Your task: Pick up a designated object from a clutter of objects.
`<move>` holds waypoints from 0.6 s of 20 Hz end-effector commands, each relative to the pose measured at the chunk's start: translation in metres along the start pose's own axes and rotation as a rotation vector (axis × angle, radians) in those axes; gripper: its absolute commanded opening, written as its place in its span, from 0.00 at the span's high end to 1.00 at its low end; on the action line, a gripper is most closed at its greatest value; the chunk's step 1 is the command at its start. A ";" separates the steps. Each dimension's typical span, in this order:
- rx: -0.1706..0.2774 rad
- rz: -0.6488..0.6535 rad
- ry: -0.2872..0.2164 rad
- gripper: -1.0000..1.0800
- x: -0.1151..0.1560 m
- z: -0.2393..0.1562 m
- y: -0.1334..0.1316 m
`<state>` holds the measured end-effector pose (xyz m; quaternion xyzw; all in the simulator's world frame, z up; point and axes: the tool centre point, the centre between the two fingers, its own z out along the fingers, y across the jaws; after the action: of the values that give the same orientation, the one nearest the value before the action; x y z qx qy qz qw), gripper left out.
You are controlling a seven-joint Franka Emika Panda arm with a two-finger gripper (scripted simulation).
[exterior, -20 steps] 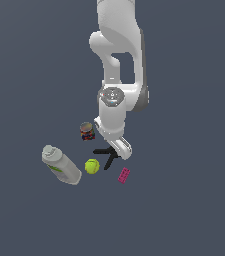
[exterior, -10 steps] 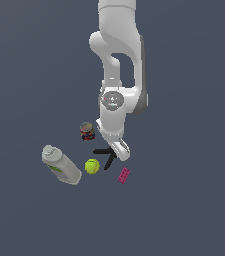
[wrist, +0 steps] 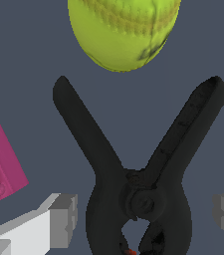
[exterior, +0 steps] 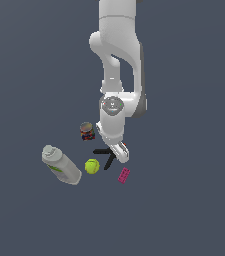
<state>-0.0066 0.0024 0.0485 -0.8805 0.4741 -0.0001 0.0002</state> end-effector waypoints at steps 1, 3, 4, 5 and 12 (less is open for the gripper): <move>-0.001 0.001 0.000 0.04 0.000 0.012 0.001; -0.001 0.002 0.000 0.04 0.000 0.020 0.001; 0.000 0.002 0.000 0.04 0.000 0.023 0.001; 0.000 0.002 0.000 0.04 0.000 0.025 0.000; 0.000 0.002 0.000 1.00 0.000 0.029 0.000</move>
<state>-0.0037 0.0041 0.0231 -0.8804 0.4742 -0.0032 0.0025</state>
